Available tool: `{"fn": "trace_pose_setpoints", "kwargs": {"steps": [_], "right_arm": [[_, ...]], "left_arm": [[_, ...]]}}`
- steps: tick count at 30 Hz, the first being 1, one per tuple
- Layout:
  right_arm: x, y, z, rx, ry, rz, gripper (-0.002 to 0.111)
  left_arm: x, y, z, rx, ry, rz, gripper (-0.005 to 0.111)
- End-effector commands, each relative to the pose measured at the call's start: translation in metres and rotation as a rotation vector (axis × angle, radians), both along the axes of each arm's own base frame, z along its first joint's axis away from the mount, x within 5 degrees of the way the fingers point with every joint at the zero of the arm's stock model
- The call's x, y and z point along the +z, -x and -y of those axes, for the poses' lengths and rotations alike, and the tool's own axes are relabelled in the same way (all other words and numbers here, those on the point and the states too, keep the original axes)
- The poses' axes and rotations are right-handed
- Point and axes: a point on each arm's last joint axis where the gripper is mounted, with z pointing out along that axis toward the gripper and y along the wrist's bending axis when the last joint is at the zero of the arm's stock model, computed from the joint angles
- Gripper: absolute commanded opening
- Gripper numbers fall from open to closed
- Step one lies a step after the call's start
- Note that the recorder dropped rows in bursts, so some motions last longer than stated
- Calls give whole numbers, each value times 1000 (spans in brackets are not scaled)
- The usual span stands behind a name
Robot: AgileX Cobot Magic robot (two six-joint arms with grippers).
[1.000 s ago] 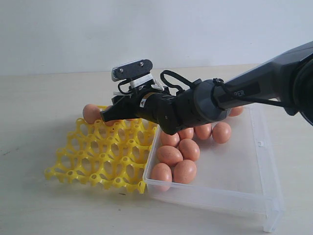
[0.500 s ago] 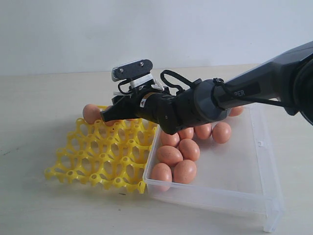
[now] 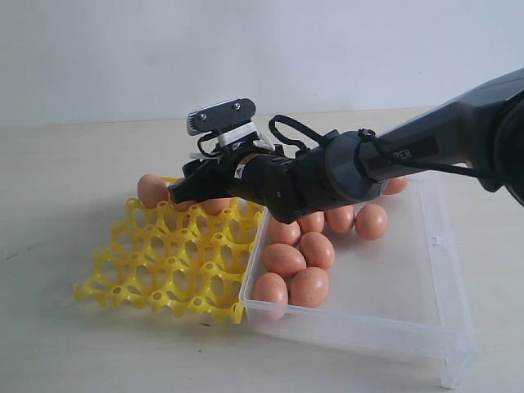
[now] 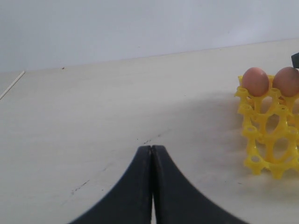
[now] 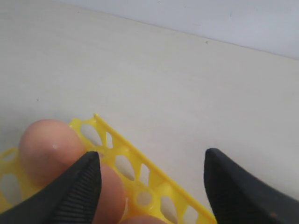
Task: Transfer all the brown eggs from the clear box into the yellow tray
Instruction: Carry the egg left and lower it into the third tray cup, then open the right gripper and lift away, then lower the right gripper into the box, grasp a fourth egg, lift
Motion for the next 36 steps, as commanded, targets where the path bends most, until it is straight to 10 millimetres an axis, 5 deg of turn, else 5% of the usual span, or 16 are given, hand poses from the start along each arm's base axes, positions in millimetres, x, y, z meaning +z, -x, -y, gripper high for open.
{"fn": "trace_pose_setpoints", "kwargs": {"steps": [1,6,9,12,16,23,30,36], "right_arm": [[22,0,2,8,-3,6,62],[71,10,6,52,18,10,59],[96,27,15,85,86,-84,39],[112,52,33,150,207,-161,3],[127,71,70,118,235,-213,0],[123,54,142,-149,174,-402,9],[79,20,193,-367,123,-669,59],[60,-5,189,-411,28,-742,58]], "left_arm": [[3,0,0,0,11,23,0],[3,0,0,0,11,23,0],[3,0,0,0,11,23,0],[3,0,0,0,11,23,0],[3,0,0,0,11,23,0],[3,0,0,0,11,23,0],[3,0,0,0,11,23,0],[3,0,0,0,11,23,0]]}}
